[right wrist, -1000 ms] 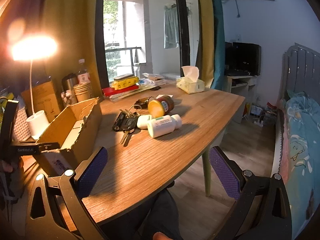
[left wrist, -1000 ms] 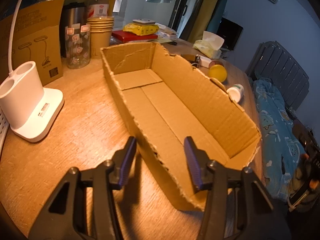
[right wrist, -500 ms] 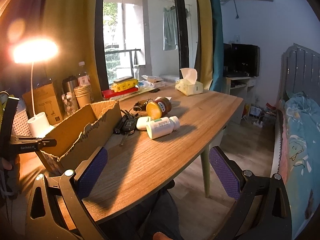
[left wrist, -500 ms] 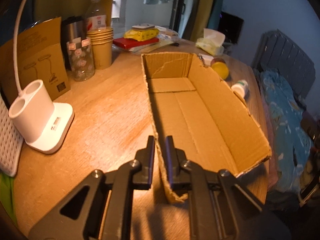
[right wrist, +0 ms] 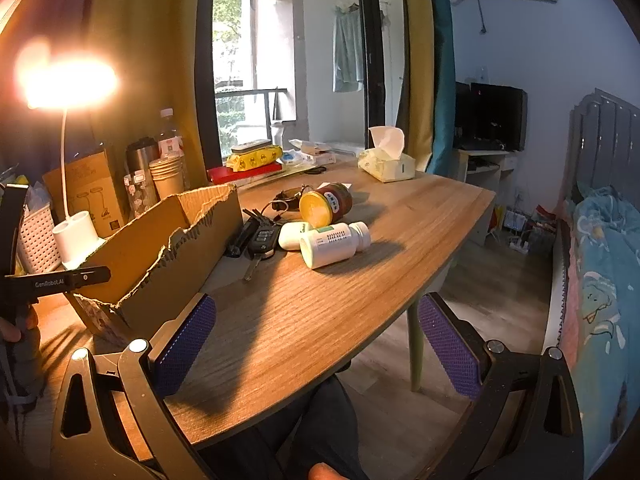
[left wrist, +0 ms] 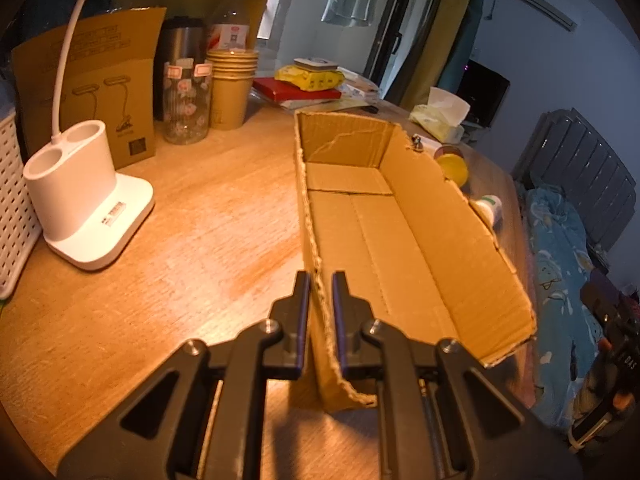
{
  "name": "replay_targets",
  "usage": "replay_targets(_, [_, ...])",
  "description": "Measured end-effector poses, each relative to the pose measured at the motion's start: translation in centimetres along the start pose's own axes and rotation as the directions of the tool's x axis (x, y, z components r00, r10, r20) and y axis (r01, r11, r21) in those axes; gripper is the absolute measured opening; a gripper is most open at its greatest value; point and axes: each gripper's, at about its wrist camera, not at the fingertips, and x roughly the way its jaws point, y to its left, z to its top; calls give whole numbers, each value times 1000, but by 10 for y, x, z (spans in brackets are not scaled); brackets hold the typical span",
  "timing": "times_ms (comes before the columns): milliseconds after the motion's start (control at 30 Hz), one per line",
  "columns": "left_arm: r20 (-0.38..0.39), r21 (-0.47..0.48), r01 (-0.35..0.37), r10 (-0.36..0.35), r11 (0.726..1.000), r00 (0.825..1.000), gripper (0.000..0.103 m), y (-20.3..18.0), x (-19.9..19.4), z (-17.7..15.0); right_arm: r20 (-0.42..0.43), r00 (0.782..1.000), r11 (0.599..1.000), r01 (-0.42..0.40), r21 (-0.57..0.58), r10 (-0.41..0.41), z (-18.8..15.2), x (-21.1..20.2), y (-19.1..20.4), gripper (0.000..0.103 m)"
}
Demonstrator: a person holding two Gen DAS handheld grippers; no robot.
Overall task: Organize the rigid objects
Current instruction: 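Lower the left gripper onto the cardboard box wall and grip it, then reach the right gripper to the white pill bottle and grasp it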
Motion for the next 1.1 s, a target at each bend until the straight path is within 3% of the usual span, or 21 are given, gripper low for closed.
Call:
replay_targets(600, [14,6,-43,43,999,999,11,-3,-3,-2,-45,996,994,-73,84,77,10,70,-25,103])
replay_targets(867, [18,9,-74,74,997,997,14,-6,-4,-2,-99,994,997,-36,73,43,22,108,-22,103])
replay_targets(1100, [21,9,-96,96,995,995,15,-7,-4,-2,-159,987,990,-17,140,39,30,132,-26,103])
